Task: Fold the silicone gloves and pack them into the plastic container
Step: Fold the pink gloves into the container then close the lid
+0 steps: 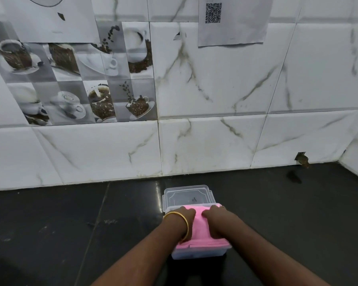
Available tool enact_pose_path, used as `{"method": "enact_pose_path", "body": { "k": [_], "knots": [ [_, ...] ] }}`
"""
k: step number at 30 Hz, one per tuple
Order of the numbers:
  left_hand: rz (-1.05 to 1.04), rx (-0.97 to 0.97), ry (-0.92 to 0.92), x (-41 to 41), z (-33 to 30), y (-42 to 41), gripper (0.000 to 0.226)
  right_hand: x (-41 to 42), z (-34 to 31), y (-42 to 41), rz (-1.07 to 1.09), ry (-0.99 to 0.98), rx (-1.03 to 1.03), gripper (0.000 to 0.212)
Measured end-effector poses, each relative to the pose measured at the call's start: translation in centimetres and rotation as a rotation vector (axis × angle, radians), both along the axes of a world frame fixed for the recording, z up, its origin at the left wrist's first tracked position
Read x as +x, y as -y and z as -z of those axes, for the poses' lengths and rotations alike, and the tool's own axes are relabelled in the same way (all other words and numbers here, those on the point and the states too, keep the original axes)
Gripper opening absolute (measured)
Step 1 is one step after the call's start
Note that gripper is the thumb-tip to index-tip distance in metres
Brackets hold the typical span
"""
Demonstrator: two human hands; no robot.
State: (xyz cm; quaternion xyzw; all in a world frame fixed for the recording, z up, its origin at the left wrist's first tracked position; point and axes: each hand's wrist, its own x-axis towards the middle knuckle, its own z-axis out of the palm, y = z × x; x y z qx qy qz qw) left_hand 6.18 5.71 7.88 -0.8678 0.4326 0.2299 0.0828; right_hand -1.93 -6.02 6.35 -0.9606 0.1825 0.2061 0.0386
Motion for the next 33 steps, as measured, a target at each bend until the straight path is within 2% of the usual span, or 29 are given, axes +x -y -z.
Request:
{"method": "enact_pose_path", "body": {
  "k": [6, 15, 22, 25, 27, 29, 30, 31, 33],
  "knots": [
    [-0.098, 0.010, -0.093, -0.5, 2.3, 0.6, 0.092, -0.3, 1.0, -0.3, 0.002, 0.045, -0.027, 0.048],
    [-0.079, -0.032, -0.115, 0.3, 3.3, 0.8, 0.103, -0.1, 1.9, -1.3, -0.011, 0.147, -0.093, 0.038],
    [-0.096, -0.034, -0.146, 0.7, 3.1, 1.0, 0.099, 0.2, 2.0, -1.5, -0.010, 0.140, -0.085, 0.038],
    [-0.110, 0.032, -0.166, 0.4, 3.0, 0.8, 0.098, -0.1, 1.7, -1.5, -0.035, 0.125, -0.061, 0.037],
    [-0.073, 0.071, -0.146, 0.2, 2.6, 0.8, 0.087, -0.4, 1.5, -1.1, -0.043, 0.133, -0.015, 0.037],
    [-0.019, 0.034, -0.103, 0.1, 1.9, 1.1, 0.071, -0.4, 1.1, -0.4, -0.020, 0.167, 0.037, 0.039],
    [-0.019, -0.007, -0.086, 0.0, 1.7, 1.3, 0.070, -0.4, 1.0, 0.0, -0.003, 0.184, 0.057, 0.041],
    [-0.022, -0.051, -0.078, -0.1, 1.5, 1.5, 0.076, -0.3, 0.9, 0.4, 0.009, 0.194, 0.076, 0.045],
    [-0.015, -0.067, -0.075, -0.1, 0.8, 1.6, 0.097, 0.1, 0.2, 0.8, -0.004, 0.131, 0.077, 0.068]
  ]
}}
